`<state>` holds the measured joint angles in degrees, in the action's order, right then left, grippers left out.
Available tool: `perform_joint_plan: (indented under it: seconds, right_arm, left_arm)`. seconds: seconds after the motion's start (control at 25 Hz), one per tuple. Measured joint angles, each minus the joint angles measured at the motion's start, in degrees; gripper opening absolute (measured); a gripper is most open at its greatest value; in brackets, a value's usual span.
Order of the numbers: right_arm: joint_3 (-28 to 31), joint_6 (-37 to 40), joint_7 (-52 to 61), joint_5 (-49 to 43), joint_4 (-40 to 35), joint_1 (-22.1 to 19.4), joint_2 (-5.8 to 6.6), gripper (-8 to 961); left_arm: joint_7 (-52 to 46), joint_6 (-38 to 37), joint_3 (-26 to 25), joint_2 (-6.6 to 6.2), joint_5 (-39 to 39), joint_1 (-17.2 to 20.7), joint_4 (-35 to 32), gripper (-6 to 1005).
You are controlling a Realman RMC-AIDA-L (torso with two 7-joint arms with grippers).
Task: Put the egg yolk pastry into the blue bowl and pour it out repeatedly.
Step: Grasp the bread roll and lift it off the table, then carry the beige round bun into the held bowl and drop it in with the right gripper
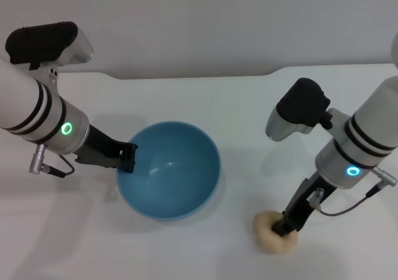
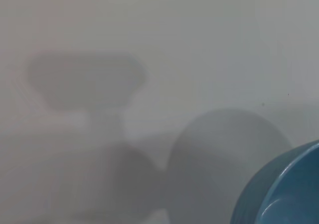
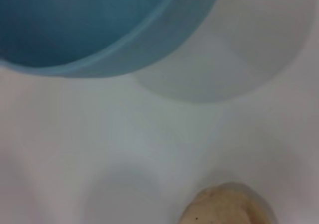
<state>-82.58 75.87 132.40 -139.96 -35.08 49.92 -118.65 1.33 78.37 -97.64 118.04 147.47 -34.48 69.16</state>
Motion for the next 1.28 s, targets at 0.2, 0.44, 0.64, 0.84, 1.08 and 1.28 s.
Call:
perform_joint_plan:
  seconds: [0.2, 0.44, 0.64, 0.84, 1.08, 1.28]
  right_arm:
    - [1.1, 5.5, -1.3, -0.1, -9.5, -4.0, 0.26, 154]
    - [10.1, 16.5, -6.3, -1.4, -17.2, -5.9, 0.34, 124]
    - [11.8, 23.9, -9.2, 2.2, -27.4, -6.9, -0.01, 108]
    - [11.2, 24.1, -10.8, 7.8, -32.3, -6.1, -0.04, 47]
    - [11.3, 20.8, -11.4, 10.1, -33.0, -5.7, -0.10, 29]
    - [10.7, 17.6, -11.4, 11.0, -32.0, -5.5, -0.09, 32]
  left_arm:
    - [0.0, 0.4, 0.0, -0.02, 0.0, -0.2, 0.0, 18]
    - [0.2, 1.7, 0.0, -0.07, 0.3, -0.8, 0.0, 17]
    - [0.0, 3.4, 2.7, -0.09, 0.4, -2.1, -0.9, 18]
    - [-0.2, 3.8, 4.6, 0.04, 0.2, -4.1, -3.2, 18]
    - [-1.1, 3.5, 6.2, 0.42, -0.1, -4.9, -3.6, 17]
    - [-1.7, 3.0, 7.8, 0.41, -1.8, -5.3, -3.1, 17]
